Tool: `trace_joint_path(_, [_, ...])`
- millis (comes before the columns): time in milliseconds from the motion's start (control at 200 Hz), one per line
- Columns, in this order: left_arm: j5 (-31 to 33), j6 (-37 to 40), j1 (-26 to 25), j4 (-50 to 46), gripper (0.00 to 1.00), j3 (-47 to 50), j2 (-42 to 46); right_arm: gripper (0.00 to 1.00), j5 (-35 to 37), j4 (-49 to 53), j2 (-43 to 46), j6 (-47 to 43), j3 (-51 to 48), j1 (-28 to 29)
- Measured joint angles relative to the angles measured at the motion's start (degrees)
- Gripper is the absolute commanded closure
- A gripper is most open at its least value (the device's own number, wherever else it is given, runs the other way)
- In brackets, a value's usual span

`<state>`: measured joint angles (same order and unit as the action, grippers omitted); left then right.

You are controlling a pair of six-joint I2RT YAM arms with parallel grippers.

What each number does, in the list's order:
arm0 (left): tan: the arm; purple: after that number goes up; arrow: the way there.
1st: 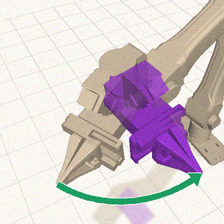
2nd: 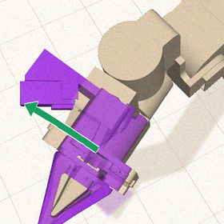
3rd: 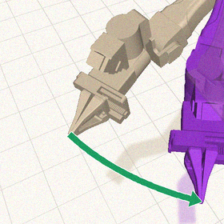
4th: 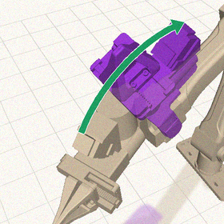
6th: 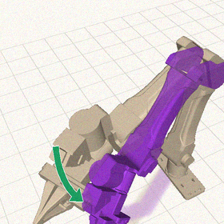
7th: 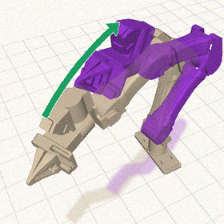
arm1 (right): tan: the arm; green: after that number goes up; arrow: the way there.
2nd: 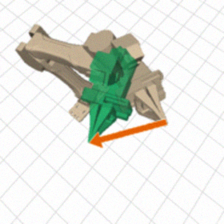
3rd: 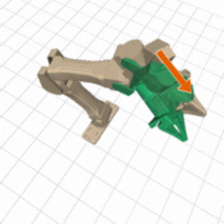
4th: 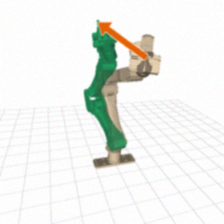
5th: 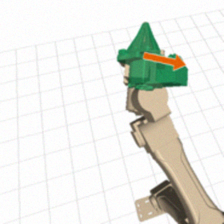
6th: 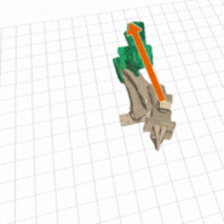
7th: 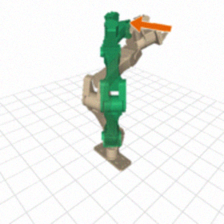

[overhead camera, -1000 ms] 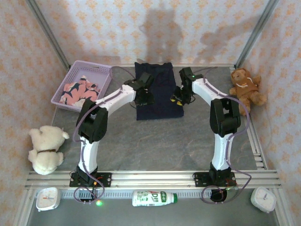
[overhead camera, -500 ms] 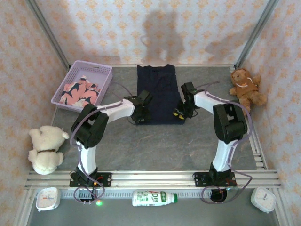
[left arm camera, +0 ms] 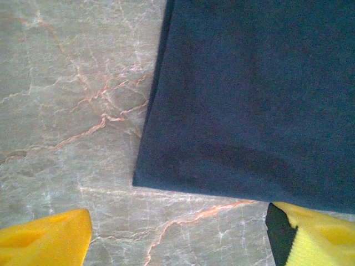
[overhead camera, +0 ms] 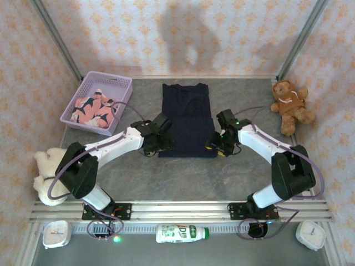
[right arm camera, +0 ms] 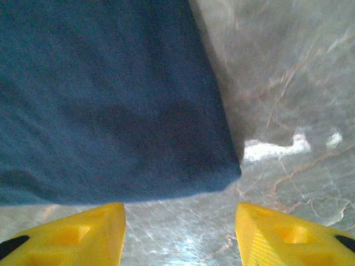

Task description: Fold and stack the mixed laundry pile

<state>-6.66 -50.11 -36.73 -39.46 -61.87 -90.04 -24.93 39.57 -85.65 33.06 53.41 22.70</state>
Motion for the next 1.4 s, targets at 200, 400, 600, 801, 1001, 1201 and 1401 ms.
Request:
trace_joint_path(200, [-0.4,-6.4,0.0,3.2,0.22,4.0,-1.4,0.40,-0.1,-1.4,-0.9,2.4,-2.9,0.8])
trace_joint_path(400, [-0.1,-12.1,0.0,8.1,0.27,3.8,-5.8,0.44,-0.4,-6.5,-6.8,5.0,-0.9,0.8])
trace_joint_path(600, [0.6,-14.4,0.1,9.4,0.64,3.3,-9.7,0.74,0.5,-8.4,-9.4,7.0,0.4,0.8])
trace_joint_path(801, [1.2,-13.7,0.0,9.8,1.00,1.9,-10.9,0.97,1.6,-8.4,-11.0,6.6,2.2,1.0])
trace_joint_path(1001, [1.2,-11.2,0.0,10.9,1.00,3.2,-9.9,1.00,2.9,-7.5,-10.3,3.7,2.1,1.0])
trace_joint_path(1201, [-0.9,-8.5,-2.3,8.6,1.00,9.8,-2.4,1.00,1.2,-2.9,-1.7,0.3,-4.3,1.7])
trace_joint_path(1401, [-2.4,-9.0,-6.0,3.2,1.00,12.5,8.4,1.00,-2.5,3.5,7.0,-0.3,-7.5,2.4])
